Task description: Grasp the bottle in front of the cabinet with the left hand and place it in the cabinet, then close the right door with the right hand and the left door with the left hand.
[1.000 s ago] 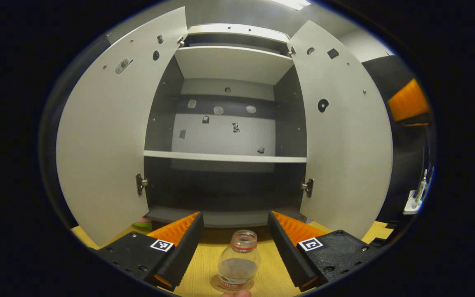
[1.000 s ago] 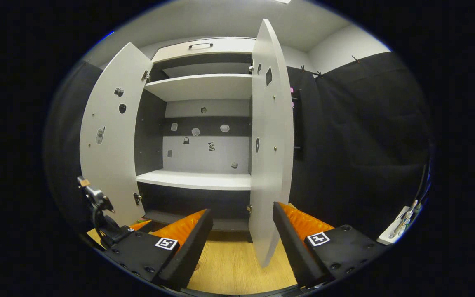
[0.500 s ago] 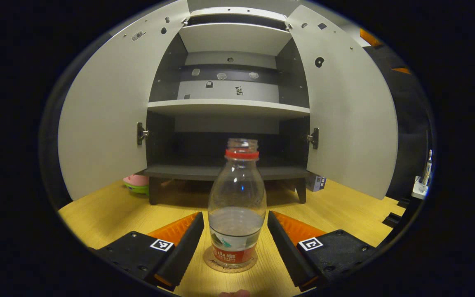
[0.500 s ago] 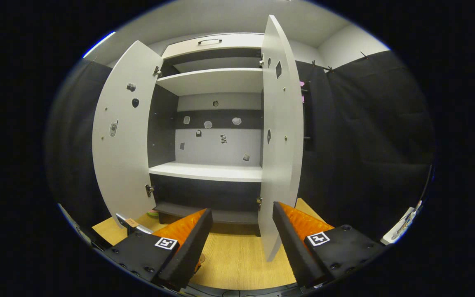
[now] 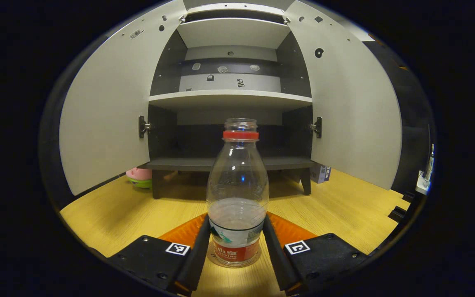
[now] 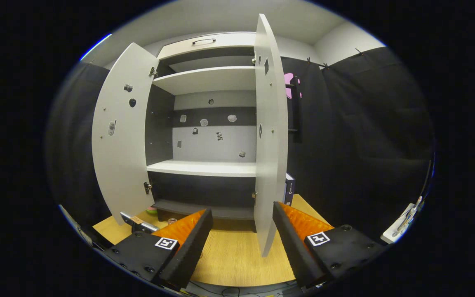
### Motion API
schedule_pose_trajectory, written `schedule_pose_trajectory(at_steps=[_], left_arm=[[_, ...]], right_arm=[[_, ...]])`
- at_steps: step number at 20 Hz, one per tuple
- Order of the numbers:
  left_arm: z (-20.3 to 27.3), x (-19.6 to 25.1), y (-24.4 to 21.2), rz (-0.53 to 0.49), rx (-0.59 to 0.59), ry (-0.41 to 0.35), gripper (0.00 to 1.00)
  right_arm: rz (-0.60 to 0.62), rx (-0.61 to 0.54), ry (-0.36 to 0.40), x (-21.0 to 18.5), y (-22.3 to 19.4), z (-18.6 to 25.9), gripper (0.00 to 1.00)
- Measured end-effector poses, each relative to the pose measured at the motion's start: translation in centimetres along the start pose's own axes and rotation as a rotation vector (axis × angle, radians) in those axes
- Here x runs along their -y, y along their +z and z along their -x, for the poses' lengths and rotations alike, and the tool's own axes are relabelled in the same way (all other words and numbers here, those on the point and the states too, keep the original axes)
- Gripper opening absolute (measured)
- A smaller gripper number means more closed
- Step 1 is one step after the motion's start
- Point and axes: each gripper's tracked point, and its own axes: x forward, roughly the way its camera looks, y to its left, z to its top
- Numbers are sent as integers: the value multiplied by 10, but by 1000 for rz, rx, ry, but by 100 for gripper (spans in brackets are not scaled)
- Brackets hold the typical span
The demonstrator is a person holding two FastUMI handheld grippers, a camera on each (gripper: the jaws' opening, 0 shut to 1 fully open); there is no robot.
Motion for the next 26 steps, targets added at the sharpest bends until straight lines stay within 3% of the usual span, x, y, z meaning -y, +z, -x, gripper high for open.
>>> schedule_pose_trajectory(at_steps=[6, 9, 13, 17, 20, 22, 26], left_arm=[[48, -7, 73, 31, 3, -91, 69], [62, -38, 138, -2, 58, -33, 69], [59, -67, 243, 93, 140, 3, 69], [25, -80, 332, 138, 194, -3, 69], [-20, -82, 374, 63, 210, 15, 70], [-56, -73, 391, 47, 210, -5, 69], [-127, -56, 406, 111, 179, -46, 70]], right_arm=[[-13, 7, 22, -9, -3, -4, 98], [-12, 10, 13, -5, -5, -6, 98], [-47, 15, -23, 8, -8, -5, 98], [-81, 27, -105, 38, -14, 3, 98], [-76, 24, -185, 69, -21, 14, 98], [-71, 14, -244, 90, -26, 26, 98], [-80, -7, -363, 128, -39, 54, 98]])
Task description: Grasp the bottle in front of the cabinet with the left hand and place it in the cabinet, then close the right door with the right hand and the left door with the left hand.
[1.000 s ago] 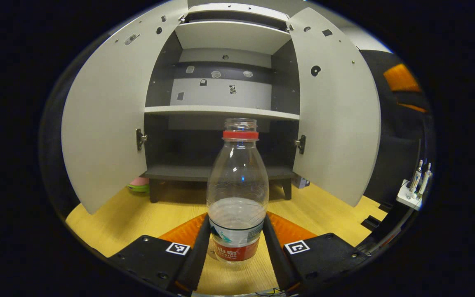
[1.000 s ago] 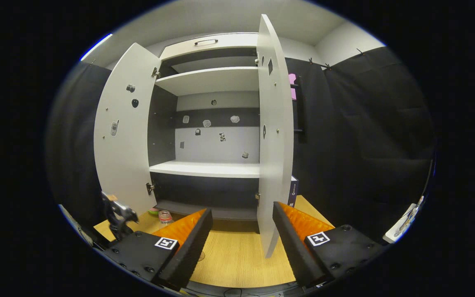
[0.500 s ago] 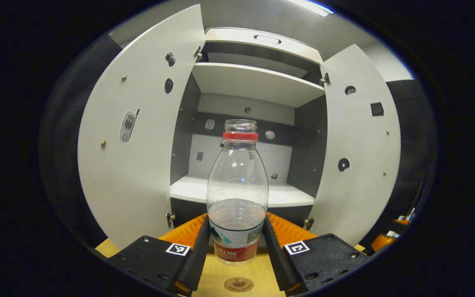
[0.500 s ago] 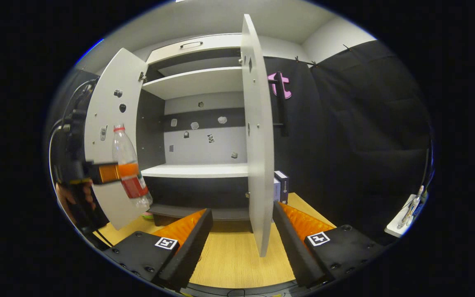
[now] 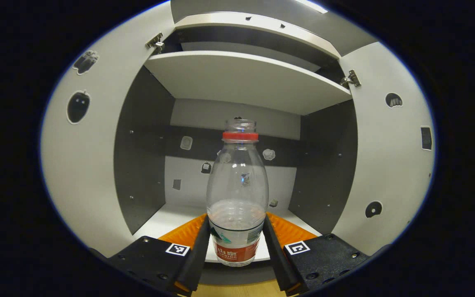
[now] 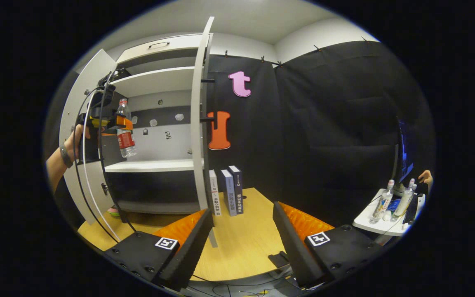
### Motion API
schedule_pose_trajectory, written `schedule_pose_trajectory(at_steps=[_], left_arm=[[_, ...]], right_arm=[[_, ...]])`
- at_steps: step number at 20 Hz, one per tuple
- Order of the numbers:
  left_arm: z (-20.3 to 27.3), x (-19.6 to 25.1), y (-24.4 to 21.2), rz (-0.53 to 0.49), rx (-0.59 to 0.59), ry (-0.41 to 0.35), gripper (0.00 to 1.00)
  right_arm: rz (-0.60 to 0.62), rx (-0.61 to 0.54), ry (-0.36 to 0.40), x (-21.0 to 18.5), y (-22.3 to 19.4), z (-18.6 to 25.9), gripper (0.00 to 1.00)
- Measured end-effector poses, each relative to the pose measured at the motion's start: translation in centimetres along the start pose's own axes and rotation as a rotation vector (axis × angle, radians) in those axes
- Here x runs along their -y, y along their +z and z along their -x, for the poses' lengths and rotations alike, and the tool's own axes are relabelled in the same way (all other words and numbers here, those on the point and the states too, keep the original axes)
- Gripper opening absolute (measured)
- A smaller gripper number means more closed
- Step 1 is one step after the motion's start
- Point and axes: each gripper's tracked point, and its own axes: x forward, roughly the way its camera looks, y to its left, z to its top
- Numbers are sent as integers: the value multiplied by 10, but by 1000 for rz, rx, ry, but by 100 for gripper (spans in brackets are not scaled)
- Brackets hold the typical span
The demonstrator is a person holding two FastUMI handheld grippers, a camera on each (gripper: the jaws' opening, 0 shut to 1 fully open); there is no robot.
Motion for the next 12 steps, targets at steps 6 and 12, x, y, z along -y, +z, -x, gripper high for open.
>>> schedule_pose_trajectory(at_steps=[6, 12], left_arm=[[-78, 18, -19, -52, -49, -15, 69], [-106, 19, -54, -45, -107, 3, 70]], right_arm=[[-20, -52, -117, 42, -15, 11, 98], [-22, -52, -153, 49, -18, 5, 98]])
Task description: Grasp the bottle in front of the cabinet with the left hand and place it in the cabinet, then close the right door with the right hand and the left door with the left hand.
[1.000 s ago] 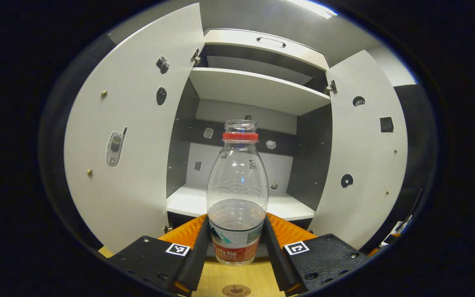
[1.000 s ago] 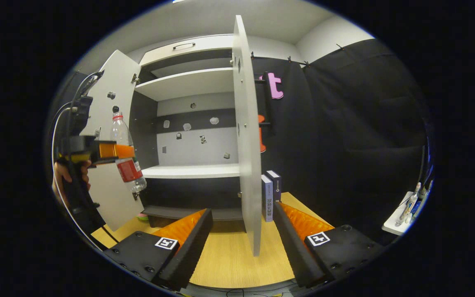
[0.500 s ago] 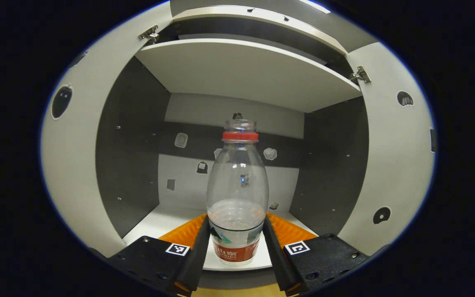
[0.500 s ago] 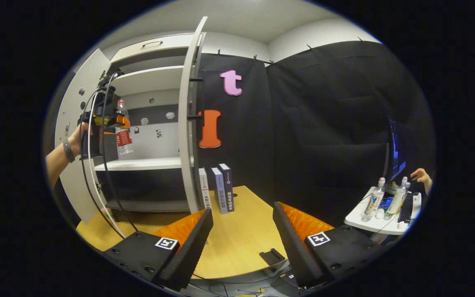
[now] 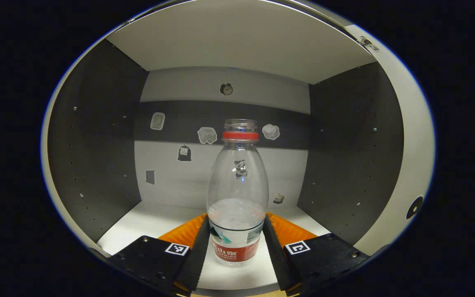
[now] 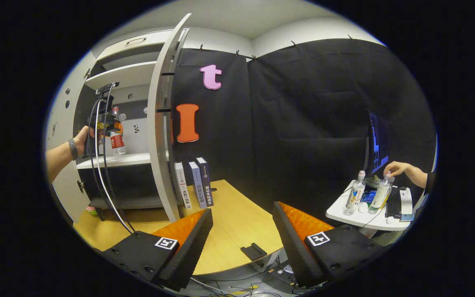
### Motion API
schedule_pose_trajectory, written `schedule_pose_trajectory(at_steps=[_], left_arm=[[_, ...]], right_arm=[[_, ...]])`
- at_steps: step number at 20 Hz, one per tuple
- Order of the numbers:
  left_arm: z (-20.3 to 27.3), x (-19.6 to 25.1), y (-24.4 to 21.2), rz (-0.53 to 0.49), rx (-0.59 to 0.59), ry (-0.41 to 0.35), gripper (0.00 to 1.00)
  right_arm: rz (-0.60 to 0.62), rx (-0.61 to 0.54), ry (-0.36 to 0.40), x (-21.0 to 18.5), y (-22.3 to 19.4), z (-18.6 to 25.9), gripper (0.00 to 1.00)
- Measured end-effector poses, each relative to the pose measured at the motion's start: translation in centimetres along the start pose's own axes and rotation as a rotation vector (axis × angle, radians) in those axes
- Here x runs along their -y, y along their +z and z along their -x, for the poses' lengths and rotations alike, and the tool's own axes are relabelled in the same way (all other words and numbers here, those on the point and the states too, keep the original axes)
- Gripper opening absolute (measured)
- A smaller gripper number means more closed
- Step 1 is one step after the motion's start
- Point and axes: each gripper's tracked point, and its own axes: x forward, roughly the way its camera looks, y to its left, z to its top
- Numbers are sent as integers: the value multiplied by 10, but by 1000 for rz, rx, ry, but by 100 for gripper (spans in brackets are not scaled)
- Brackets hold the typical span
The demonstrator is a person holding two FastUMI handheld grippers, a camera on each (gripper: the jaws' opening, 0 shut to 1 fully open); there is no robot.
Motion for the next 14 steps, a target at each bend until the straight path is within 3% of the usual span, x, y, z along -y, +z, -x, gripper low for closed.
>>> schedule_pose_trajectory(at_steps=[7, 12, 14], left_arm=[[-8, -9, -12, -12, -11, 13, 76], [-2, -10, -14, 15, 7, -10, 94], [10, -11, 0, 43, 64, -17, 95]], right_arm=[[0, -12, 11, -4, -3, -9, 98], [2, -14, 27, -9, -2, -7, 98], [-7, -22, 40, -13, -3, -7, 98]])
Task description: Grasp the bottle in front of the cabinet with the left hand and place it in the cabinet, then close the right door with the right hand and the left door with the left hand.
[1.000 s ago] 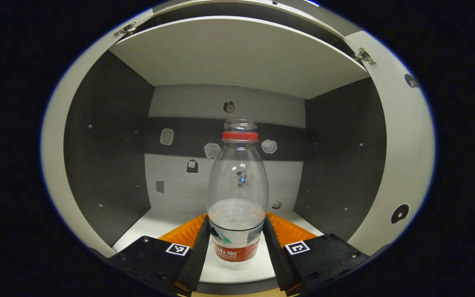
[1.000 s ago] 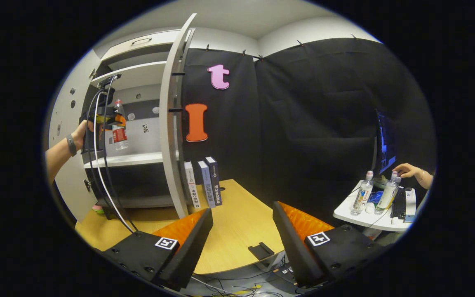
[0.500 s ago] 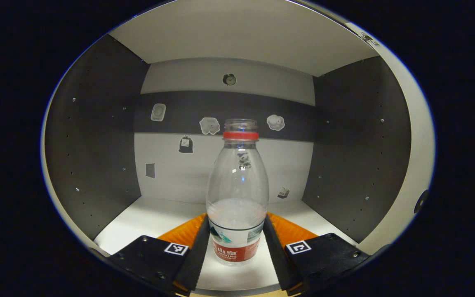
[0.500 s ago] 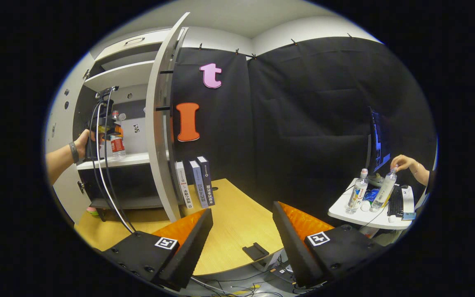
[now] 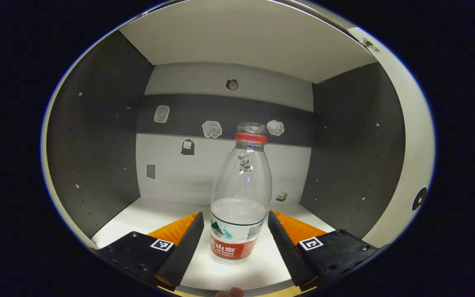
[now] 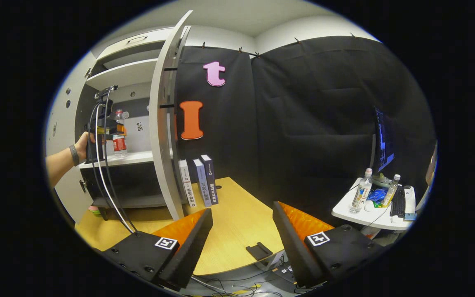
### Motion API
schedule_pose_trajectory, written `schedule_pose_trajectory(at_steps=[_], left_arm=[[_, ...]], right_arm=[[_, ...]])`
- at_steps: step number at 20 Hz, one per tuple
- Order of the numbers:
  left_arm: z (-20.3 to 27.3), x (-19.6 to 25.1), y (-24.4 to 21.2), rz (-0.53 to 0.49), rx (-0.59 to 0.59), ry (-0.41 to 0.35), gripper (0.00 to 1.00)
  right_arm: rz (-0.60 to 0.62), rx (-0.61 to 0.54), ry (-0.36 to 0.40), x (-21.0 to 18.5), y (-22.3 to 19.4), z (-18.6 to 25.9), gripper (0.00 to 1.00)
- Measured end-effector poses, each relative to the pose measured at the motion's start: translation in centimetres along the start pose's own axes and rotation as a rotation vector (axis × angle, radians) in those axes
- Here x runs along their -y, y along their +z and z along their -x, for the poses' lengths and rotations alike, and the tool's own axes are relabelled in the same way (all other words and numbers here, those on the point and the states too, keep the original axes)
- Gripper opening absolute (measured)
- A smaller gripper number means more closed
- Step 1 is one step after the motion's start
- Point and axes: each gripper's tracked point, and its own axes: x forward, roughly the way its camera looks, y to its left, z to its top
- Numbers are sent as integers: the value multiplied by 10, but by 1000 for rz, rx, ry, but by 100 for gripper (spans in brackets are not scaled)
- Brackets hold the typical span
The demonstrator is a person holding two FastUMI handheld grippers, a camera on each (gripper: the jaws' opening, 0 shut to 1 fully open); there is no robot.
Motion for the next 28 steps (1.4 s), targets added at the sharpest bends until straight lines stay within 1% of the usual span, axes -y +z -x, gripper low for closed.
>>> schedule_pose_trajectory(at_steps=[4, 5, 6, 7, 8, 9, 10, 11, 14, 18, 20, 22, 26, 28], left_arm=[[44, 11, 34, 55, 111, -73, 95], [58, 11, 43, 63, 135, -82, 95], [76, 12, 52, 66, 159, -86, 92], [94, 12, 59, 65, 178, -89, 94], [111, 11, 65, 60, 193, -89, 92], [128, 9, 70, 55, 206, -87, 94], [147, 5, 74, 54, 218, -77, 96], [165, 2, 75, 53, 225, -66, 94], [218, -12, 66, 29, 219, -32, 94], [283, -47, 36, 17, 209, 83, 94], [313, -66, 21, 12, 219, 154, 94], [336, -76, 11, -1, 237, 194, 95], [368, -80, -16, -25, 226, 228, 95], [378, -76, -25, -35, 222, 235, 95]], right_arm=[[-6, 16, 40, -13, 6, -5, 98], [-3, 24, 55, -19, 10, -6, 98], [3, 33, 74, -25, 16, -7, 98], [9, 44, 95, -31, 21, -9, 98], [15, 54, 119, -39, 27, -11, 98], [18, 64, 148, -48, 31, -11, 98], [18, 72, 183, -59, 36, -13, 98], [17, 77, 212, -67, 40, -15, 98], [24, 77, 312, -93, 47, -17, 98], [34, 101, 378, -111, 62, -19, 98], [30, 115, 394, -114, 70, -17, 98], [15, 123, 392, -113, 75, -16, 98], [-32, 118, 369, -107, 79, -17, 98], [-50, 123, 349, -95, 88, -18, 98]])
